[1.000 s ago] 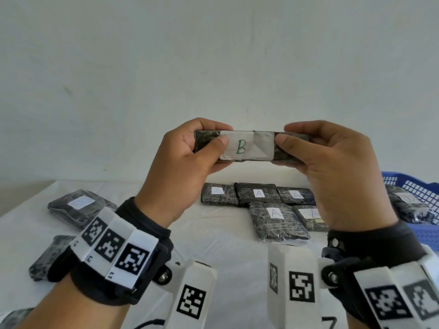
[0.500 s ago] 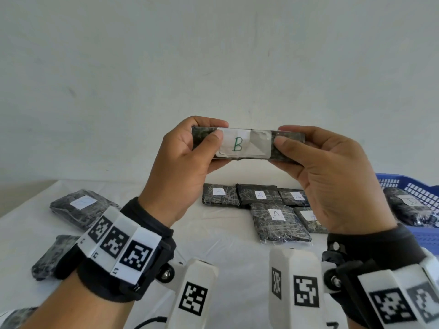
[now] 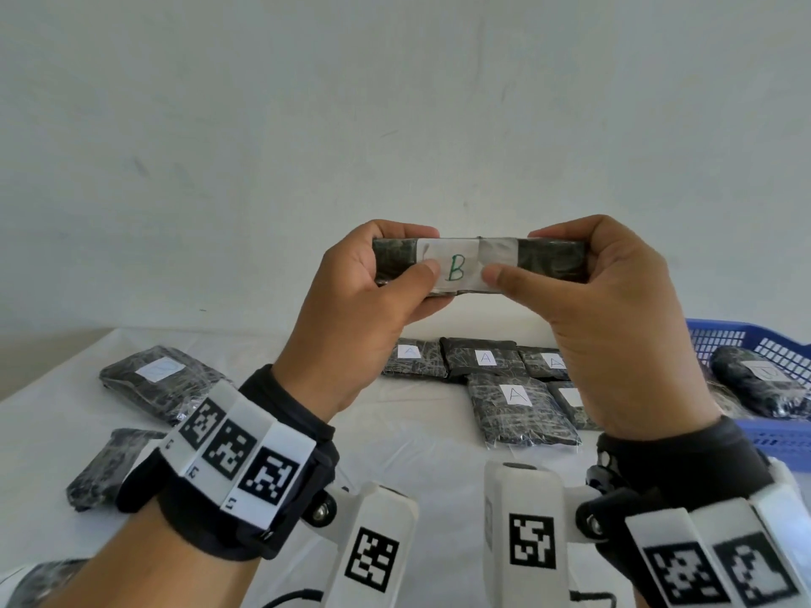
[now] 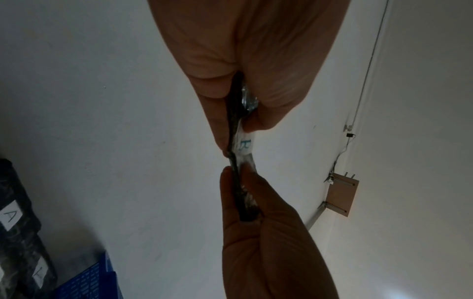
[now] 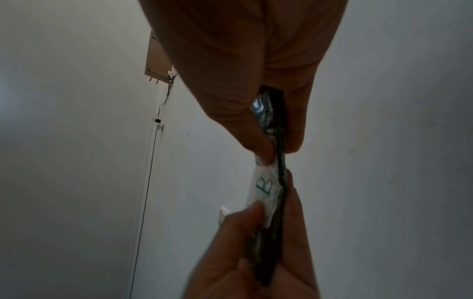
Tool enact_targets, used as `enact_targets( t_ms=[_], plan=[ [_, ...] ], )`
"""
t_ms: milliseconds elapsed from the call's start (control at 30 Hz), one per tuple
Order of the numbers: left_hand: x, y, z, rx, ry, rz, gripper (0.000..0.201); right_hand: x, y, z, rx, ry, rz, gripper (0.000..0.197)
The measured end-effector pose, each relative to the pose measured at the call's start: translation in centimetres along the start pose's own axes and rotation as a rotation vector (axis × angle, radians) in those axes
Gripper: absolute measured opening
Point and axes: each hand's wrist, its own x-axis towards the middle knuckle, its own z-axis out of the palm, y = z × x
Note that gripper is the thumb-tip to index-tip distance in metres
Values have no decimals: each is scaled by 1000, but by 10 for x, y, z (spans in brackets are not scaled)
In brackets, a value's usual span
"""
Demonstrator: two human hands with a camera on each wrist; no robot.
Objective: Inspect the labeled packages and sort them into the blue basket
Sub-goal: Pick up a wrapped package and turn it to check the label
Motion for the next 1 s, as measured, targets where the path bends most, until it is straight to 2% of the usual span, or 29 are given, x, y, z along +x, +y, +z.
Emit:
enact_targets(
  t_ms=[200, 300, 400, 700, 767, 867, 1000],
  plan=[
    [-1, -1, 3, 92, 3, 60, 18, -3, -2, 3, -167, 1, -6, 51],
    [-3, -2, 5, 175, -21, 75, 26, -3, -1, 3, -221, 27, -13, 55],
    [-4, -3, 5, 162, 1, 75, 24, -4, -1, 4, -235, -14, -8, 59],
    [-2, -1, 3, 37, -68, 10, 23, -1, 3, 1, -184, 6, -16, 48],
    [-1, -1, 2, 16, -67, -8, 26, 2, 4, -2, -117, -31, 18, 40],
    [2, 2, -3, -59, -47, -47, 26, 6, 6, -7, 218, -138, 90, 21],
    [3, 7, -5, -148, -69, -88, 29, 8, 5, -13, 429, -161, 125, 27]
  ],
)
